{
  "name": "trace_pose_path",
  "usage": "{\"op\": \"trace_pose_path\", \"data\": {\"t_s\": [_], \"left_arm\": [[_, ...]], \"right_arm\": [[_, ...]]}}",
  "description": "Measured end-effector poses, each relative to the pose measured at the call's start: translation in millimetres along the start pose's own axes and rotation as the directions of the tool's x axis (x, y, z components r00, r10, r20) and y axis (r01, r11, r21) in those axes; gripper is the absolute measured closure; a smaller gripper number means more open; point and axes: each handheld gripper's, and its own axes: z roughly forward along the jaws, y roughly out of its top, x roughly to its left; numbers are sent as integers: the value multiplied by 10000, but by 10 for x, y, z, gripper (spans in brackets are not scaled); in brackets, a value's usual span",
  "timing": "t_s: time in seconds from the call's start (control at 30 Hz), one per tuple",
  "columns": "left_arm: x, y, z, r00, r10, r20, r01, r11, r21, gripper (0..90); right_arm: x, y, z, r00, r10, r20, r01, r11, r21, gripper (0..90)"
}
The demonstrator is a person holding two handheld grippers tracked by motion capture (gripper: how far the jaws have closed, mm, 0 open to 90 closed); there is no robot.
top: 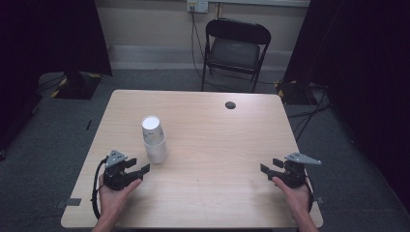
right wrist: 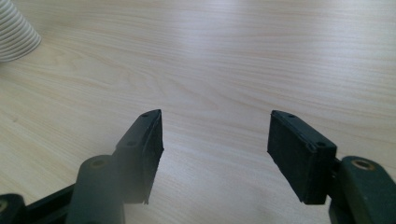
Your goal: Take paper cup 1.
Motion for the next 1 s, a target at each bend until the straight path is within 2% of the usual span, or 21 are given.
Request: {"op": "trace_pose_path", "data": {"t_s": [0.17, 0.27, 0.4, 0.57, 0.7, 0.87, 1.0], "left_arm": [[9, 26, 6, 9994, -207, 269, 208, 9998, -22, 375], [22, 53, 13, 9999, -99, 122, 96, 9998, 182, 372], [30, 89, -13, 10000, -26, 0, 26, 9999, 168, 340], [24, 128, -60, 10000, 20, -56, -21, 9999, -164, 341], [29, 133, -64, 9998, -92, 191, 95, 9999, -141, 334], [47, 227, -125, 9990, -42, 449, 62, 9990, -440, 316], [57, 285, -177, 9987, -83, 498, 119, 9974, -711, 314]], "right_arm": [[-1, 0, 9, 10000, 36, 13, -36, 10000, 11, 369], [-3, -2, 28, 10000, 24, -39, -23, 9999, 130, 371], [-12, -7, 45, 9998, 123, -144, -120, 9997, 211, 369], [-9, -4, 32, 9998, 108, -174, -105, 9998, 180, 365], [-6, -17, 27, 9995, 217, -219, -211, 9994, 272, 363], [3, -2, 41, 9994, 237, -266, -231, 9995, 221, 354], [25, -3, 45, 9995, 145, -292, -136, 9994, 304, 353]]}}
